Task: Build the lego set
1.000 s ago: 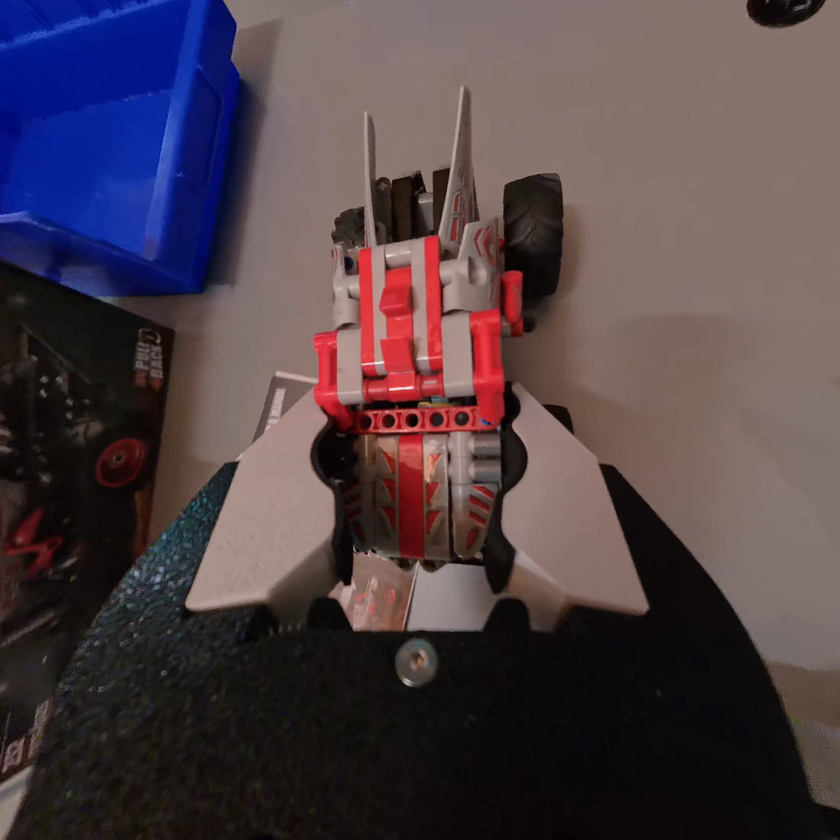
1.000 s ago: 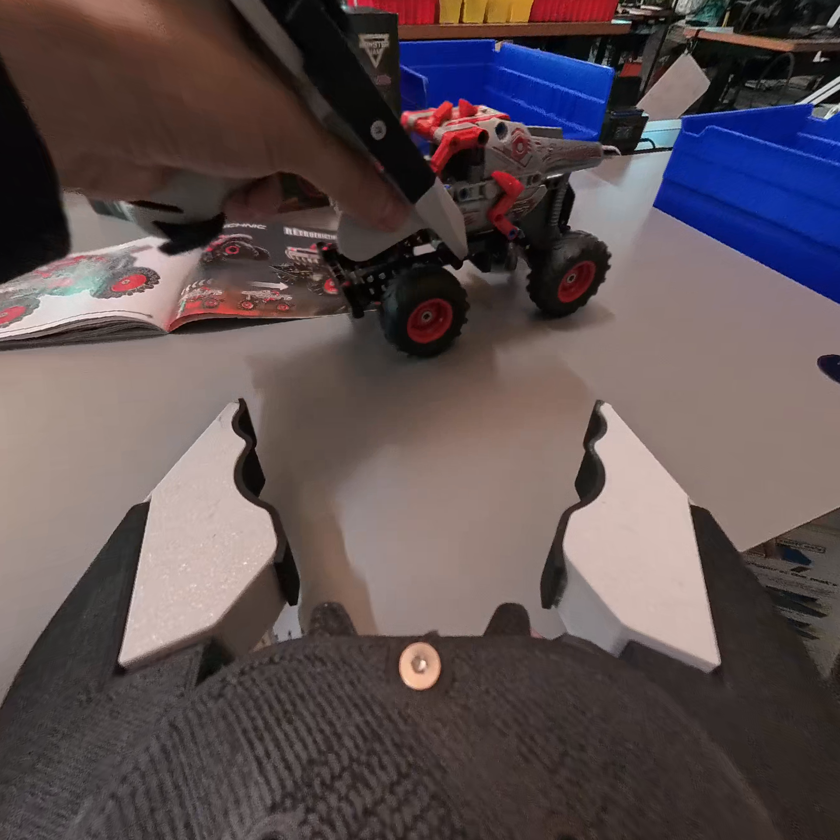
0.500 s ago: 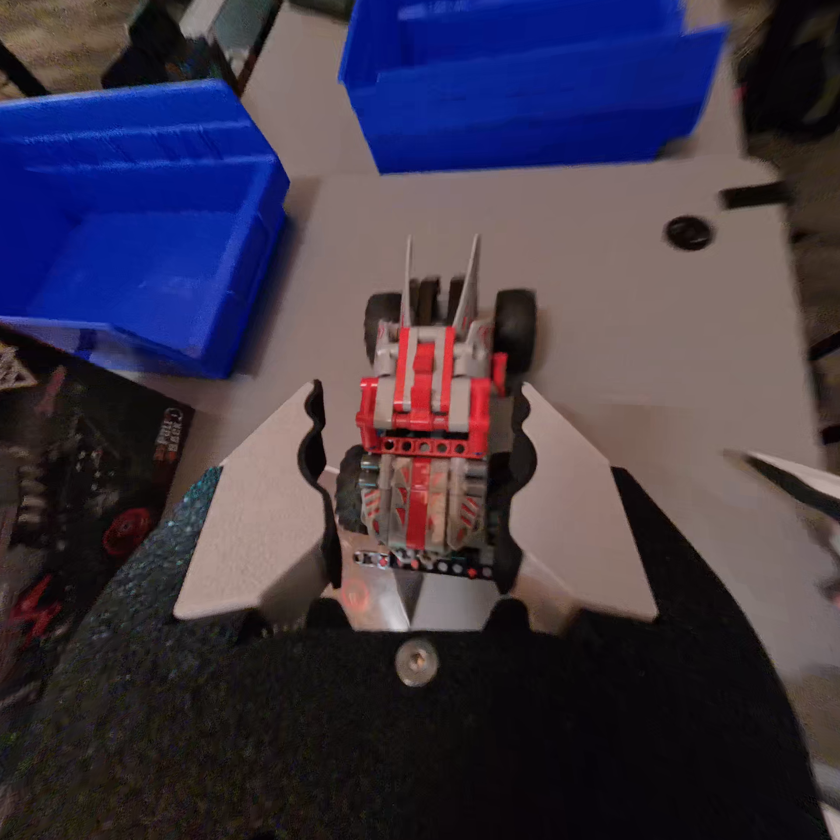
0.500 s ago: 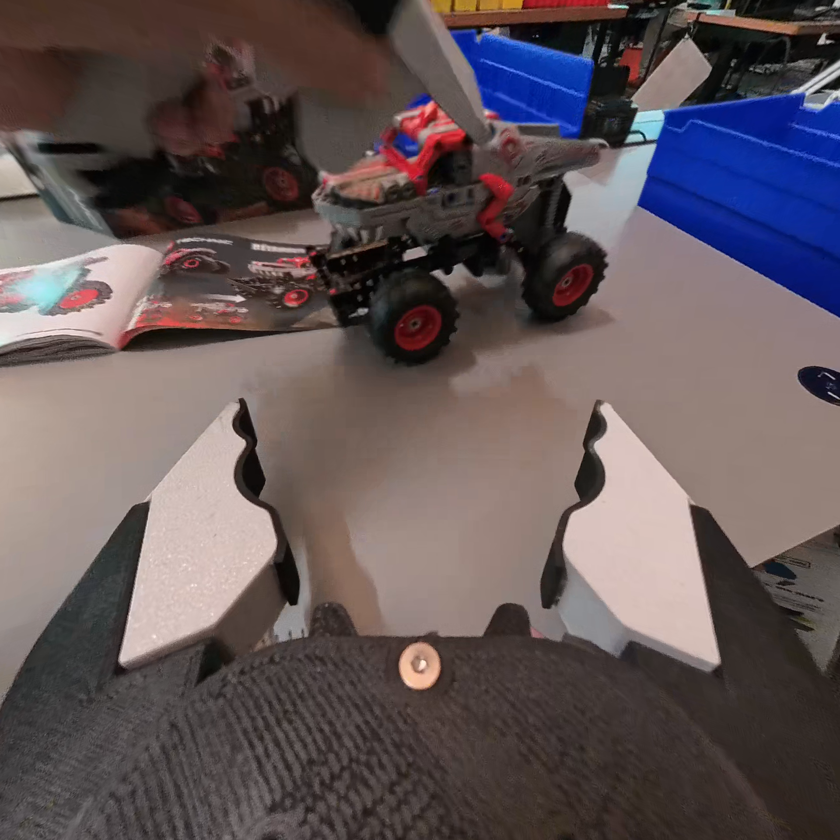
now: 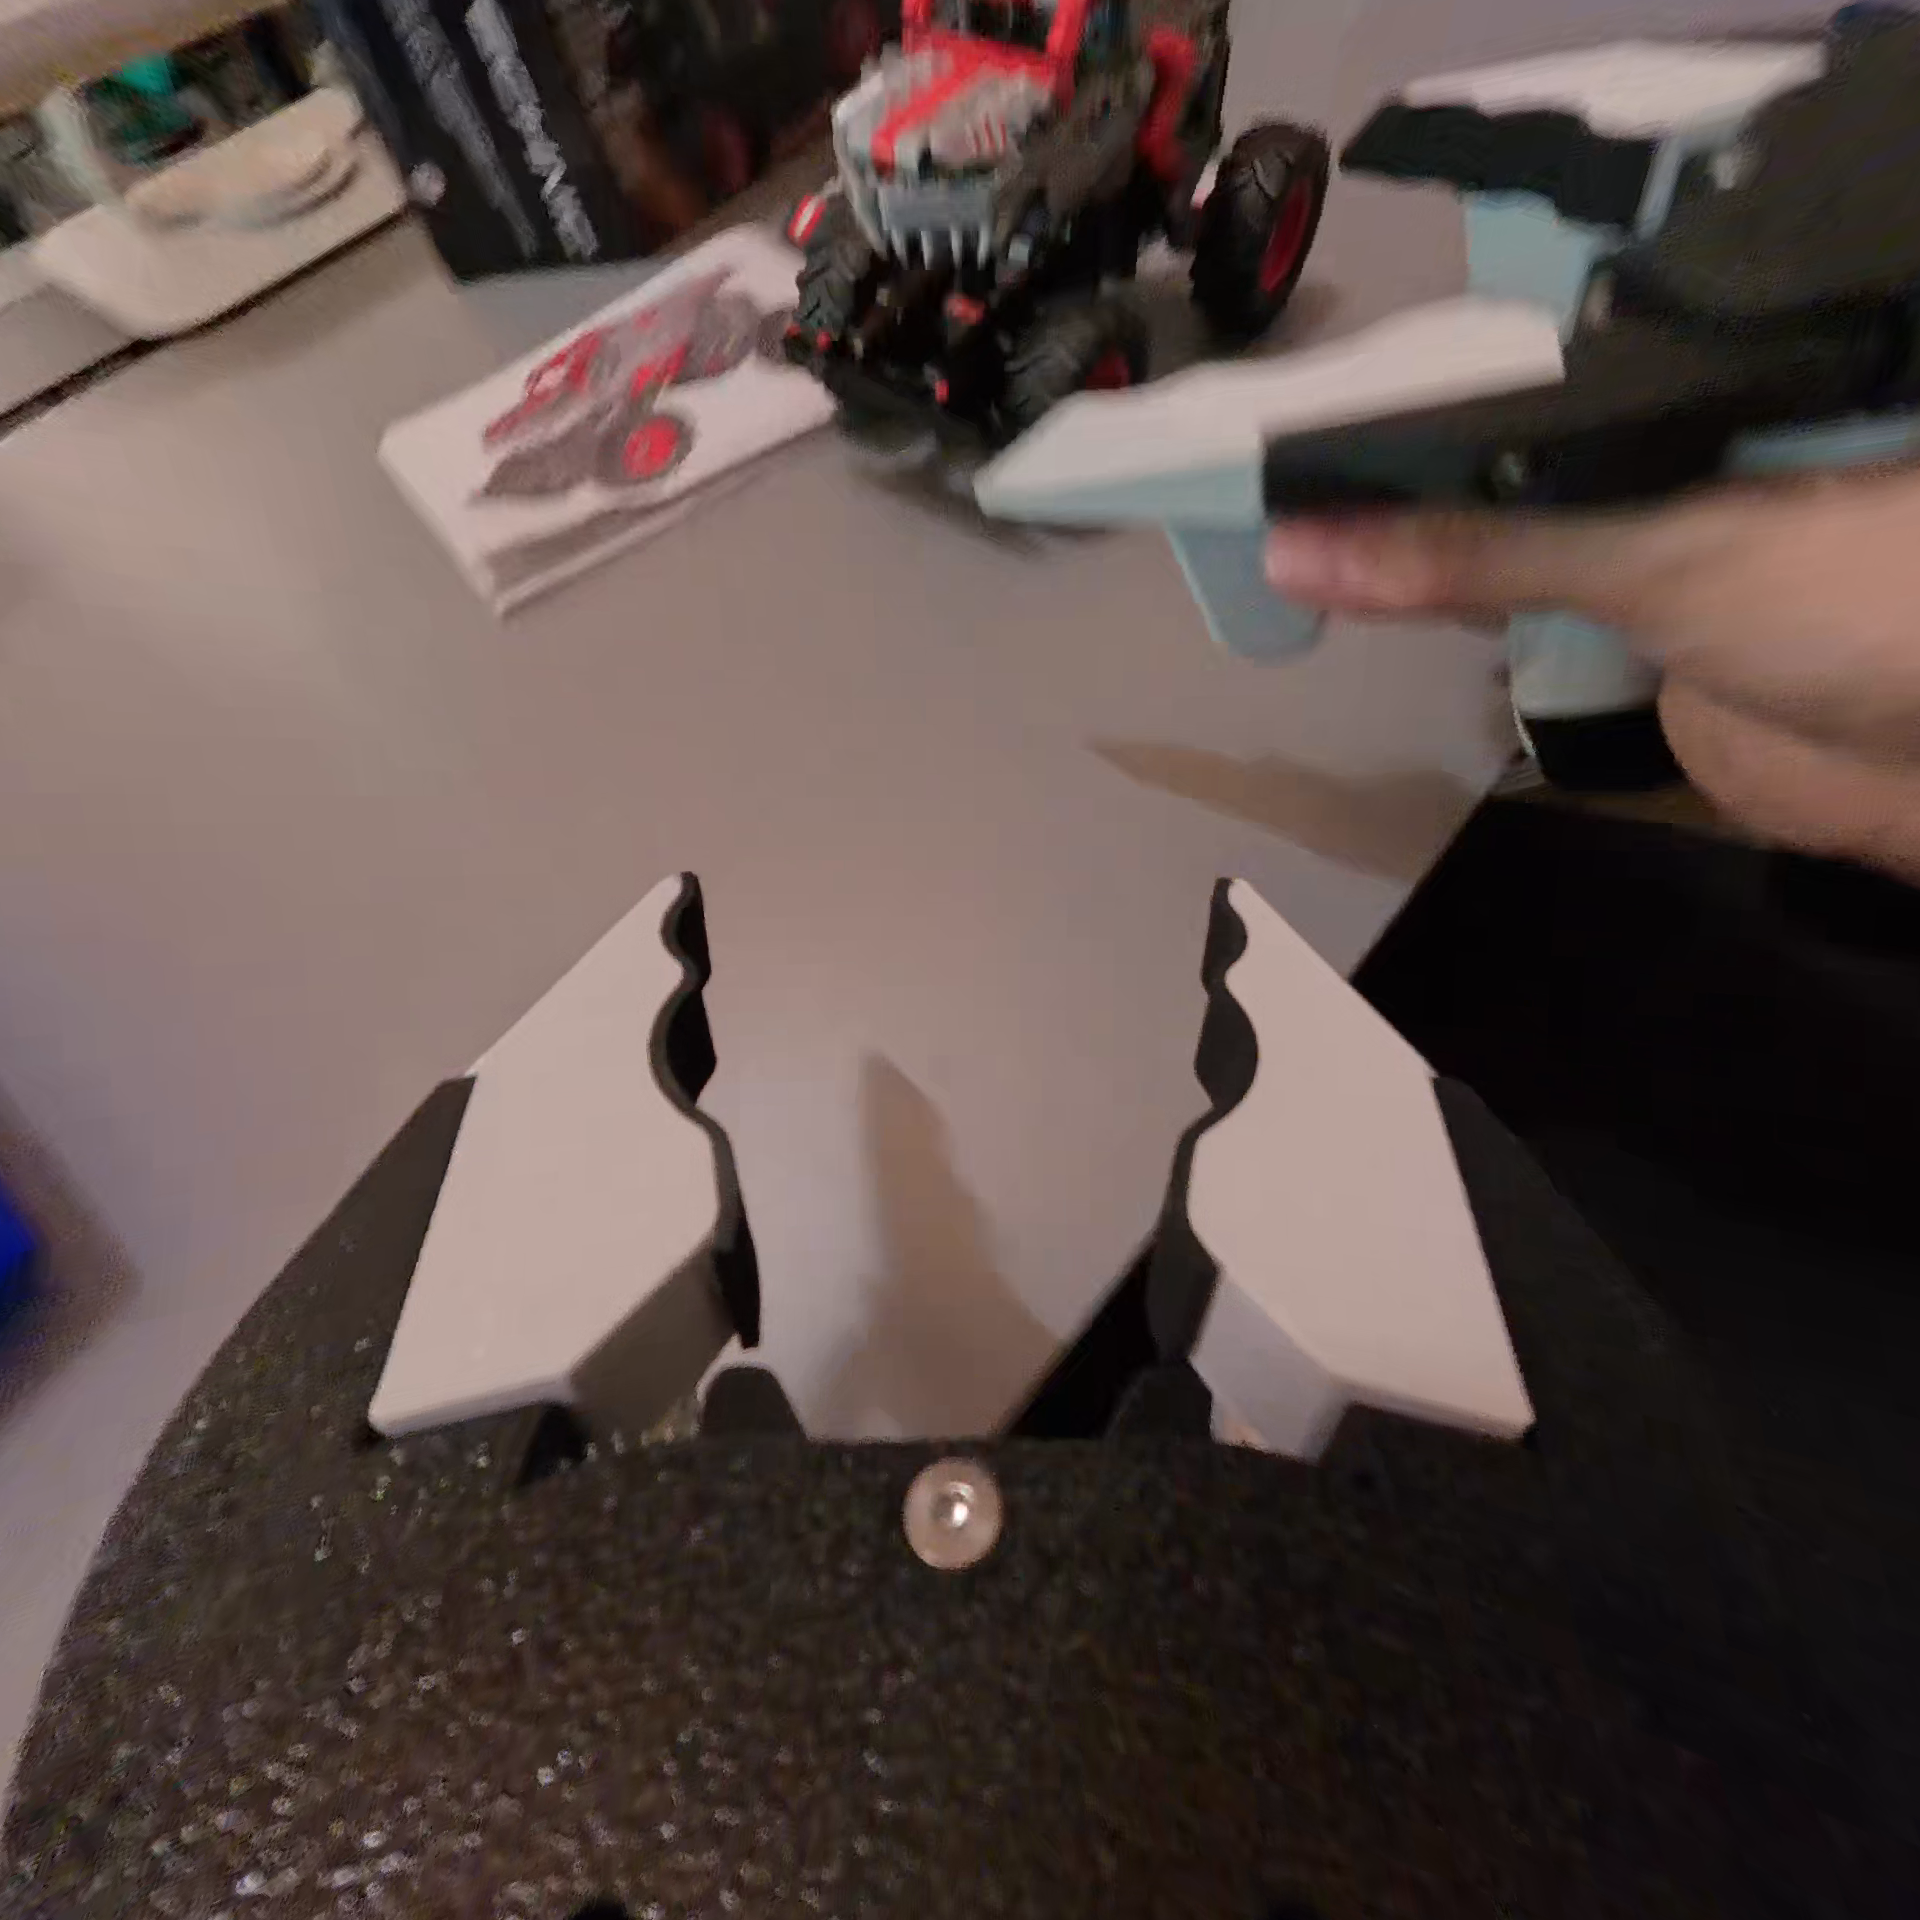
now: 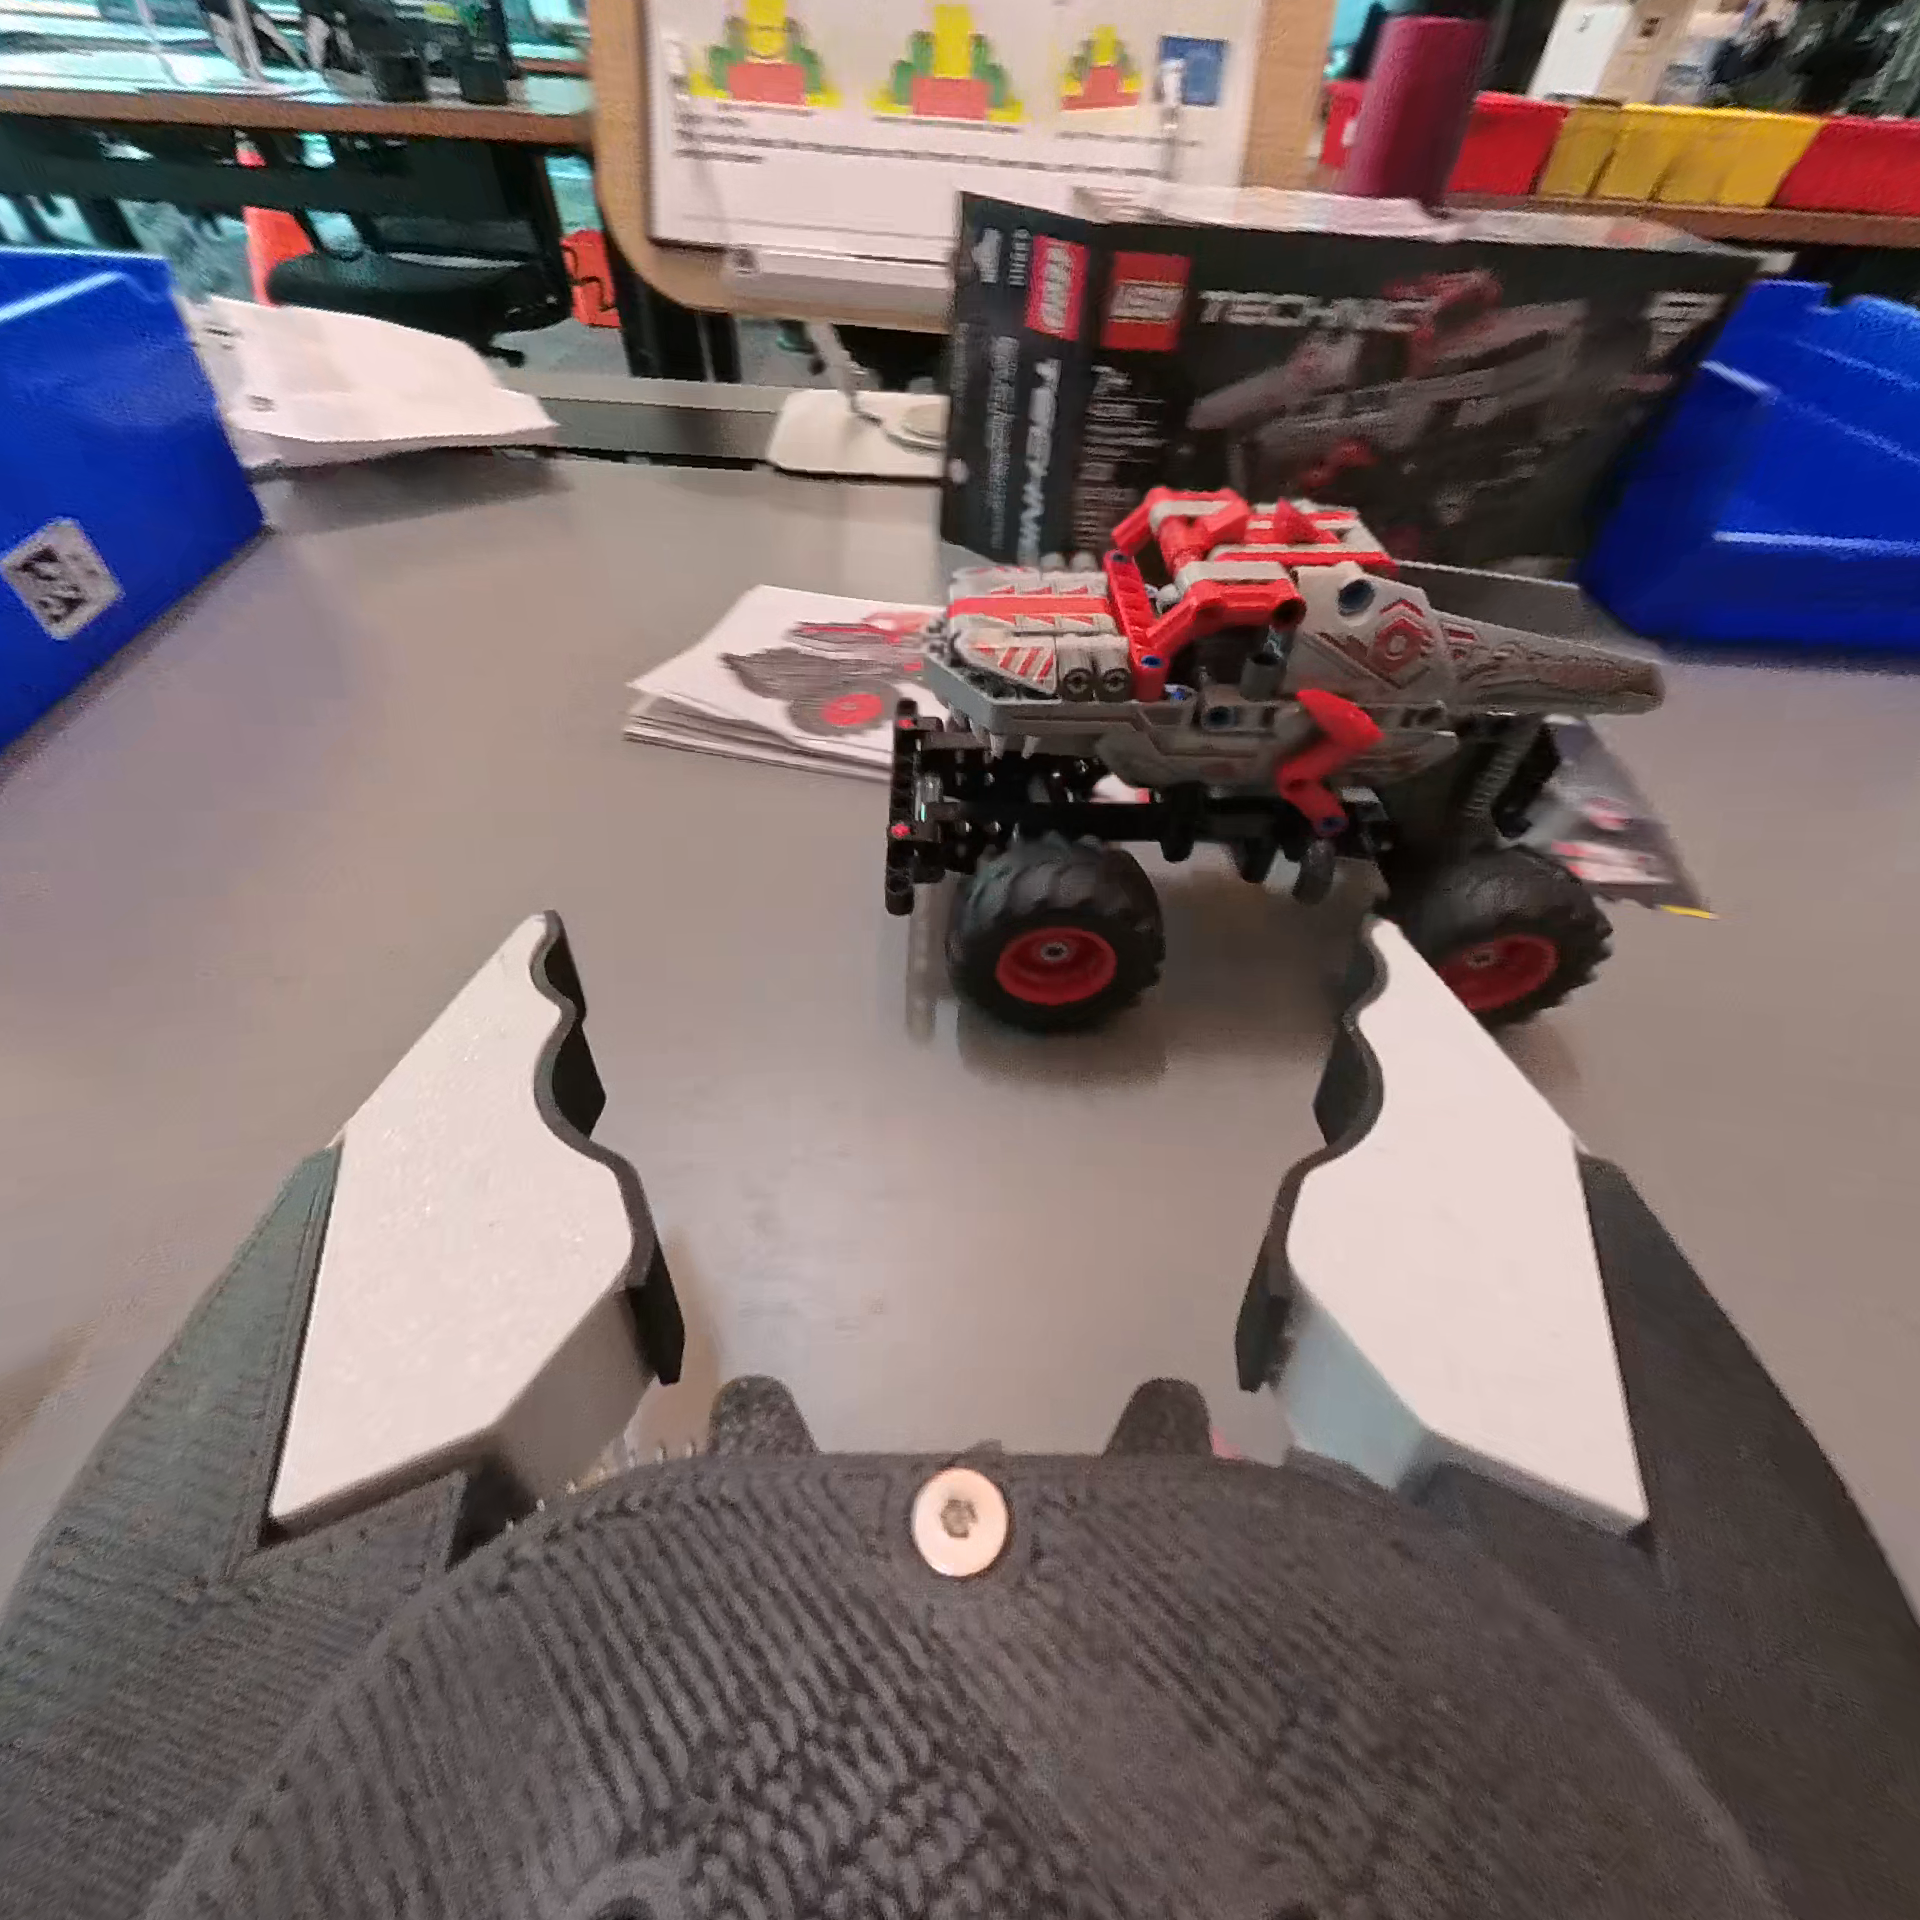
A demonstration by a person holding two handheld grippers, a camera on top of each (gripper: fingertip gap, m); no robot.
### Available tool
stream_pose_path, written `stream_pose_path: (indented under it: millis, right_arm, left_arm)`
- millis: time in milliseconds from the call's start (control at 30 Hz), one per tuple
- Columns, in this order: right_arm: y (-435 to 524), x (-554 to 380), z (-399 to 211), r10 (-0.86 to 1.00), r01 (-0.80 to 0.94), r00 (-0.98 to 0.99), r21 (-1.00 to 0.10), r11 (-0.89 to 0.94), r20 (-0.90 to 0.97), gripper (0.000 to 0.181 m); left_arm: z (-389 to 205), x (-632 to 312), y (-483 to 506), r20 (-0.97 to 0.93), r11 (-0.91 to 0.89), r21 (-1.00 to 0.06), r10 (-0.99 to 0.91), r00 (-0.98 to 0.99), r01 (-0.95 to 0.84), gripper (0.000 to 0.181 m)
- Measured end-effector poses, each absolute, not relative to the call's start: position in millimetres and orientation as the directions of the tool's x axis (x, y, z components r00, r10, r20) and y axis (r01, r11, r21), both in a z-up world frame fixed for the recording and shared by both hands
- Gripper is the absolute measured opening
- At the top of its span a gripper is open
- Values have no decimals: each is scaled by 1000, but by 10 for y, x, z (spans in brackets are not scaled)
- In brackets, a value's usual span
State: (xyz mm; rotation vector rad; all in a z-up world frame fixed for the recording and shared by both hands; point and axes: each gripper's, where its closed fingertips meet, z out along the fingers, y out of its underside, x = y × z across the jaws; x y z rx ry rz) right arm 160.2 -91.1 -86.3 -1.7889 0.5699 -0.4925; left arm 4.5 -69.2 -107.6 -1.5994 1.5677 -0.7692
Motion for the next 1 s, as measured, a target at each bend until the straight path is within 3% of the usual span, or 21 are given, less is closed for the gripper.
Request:
stream_pose_path:
  millis: [300,800,1000]
  right_arm:
    - [-510,1042,-725,-542,-95,838,-962,-258,62,140]
    - [-311,671,-663,-469,-41,878,-962,-272,95,140]
    - [-262,654,-690,-449,-39,889,-960,-277,93,140]
  left_arm:
    - [-1055,-940,-720,-84,-20,-858,-980,180,-513,96]
    - [-1027,-984,-625,-98,-21,-862,-974,206,-507,98]
    - [-717,-886,-185,-286,152,-813,-945,159,-562,99]
